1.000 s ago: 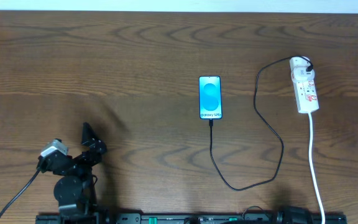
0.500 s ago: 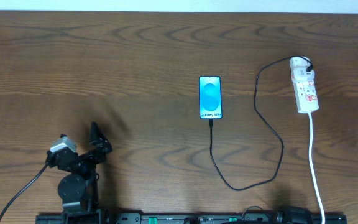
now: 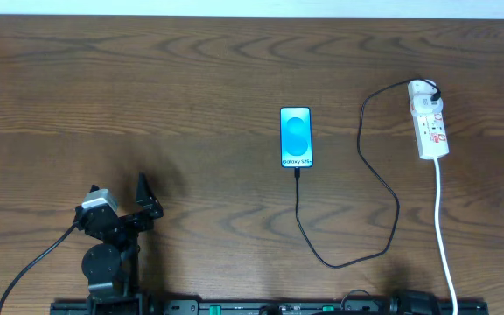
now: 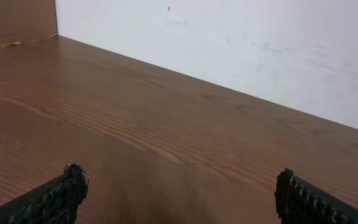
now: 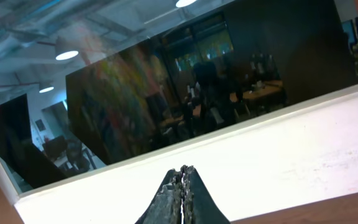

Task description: Plug charger to phone and switch on socket

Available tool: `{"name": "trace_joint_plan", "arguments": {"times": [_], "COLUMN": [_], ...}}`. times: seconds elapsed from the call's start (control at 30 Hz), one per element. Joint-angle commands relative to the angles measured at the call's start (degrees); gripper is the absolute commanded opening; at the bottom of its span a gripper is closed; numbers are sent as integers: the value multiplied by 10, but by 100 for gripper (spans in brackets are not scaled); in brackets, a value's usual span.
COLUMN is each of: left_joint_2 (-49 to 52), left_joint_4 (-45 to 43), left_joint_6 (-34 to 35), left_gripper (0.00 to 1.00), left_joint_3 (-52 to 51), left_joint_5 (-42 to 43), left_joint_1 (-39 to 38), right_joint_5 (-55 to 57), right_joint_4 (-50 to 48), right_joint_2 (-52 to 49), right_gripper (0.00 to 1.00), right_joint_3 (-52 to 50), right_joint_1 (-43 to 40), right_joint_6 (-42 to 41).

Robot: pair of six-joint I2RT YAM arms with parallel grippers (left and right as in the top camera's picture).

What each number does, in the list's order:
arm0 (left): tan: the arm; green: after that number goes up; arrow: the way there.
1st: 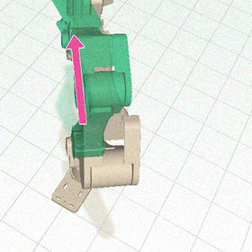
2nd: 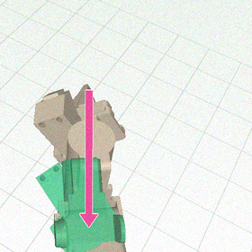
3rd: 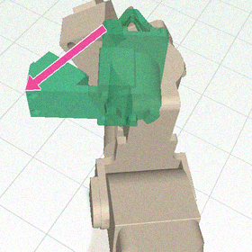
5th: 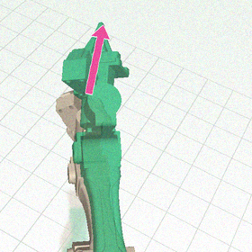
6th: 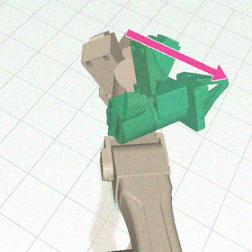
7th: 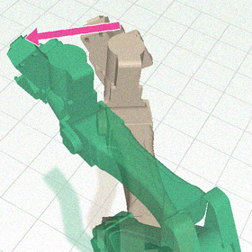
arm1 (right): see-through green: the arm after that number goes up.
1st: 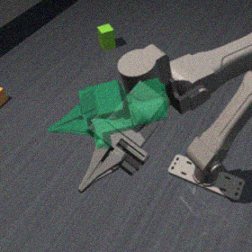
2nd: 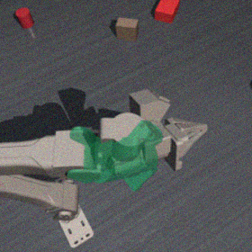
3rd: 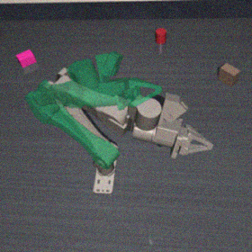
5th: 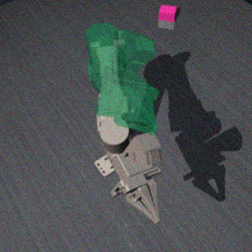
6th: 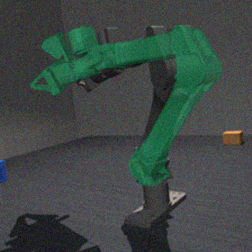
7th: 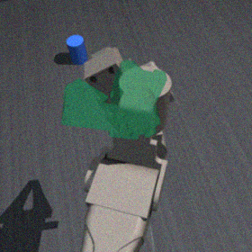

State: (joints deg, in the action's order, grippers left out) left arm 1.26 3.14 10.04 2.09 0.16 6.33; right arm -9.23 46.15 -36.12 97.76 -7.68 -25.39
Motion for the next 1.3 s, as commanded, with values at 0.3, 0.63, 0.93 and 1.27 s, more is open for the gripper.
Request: {"name": "trace_joint_plan", "arguments": {"times": [0.3, 0.63, 0.93, 1.27], "left_joint_2": [-11, -12, -10, -10], "left_joint_4": [8, 8, 8, 8], "left_joint_6": [-12, -12, -12, -12], "left_gripper": [98, 98, 98, 98], "left_joint_3": [-19, -19, -19, -19], "left_joint_5": [7, 7, 7, 7], "left_joint_1": [2, 2, 2, 2], "right_joint_5": [-4, -4, -15, -19], "right_joint_4": [4, 5, 5, 5], "right_joint_2": [4, 4, 4, 4], "right_gripper": [2, 2, 3, 2], "right_joint_3": [-1, -1, -1, -1], "right_joint_1": [3, 3, 2, 2], "right_joint_6": [6, 6, 2, 2]}}
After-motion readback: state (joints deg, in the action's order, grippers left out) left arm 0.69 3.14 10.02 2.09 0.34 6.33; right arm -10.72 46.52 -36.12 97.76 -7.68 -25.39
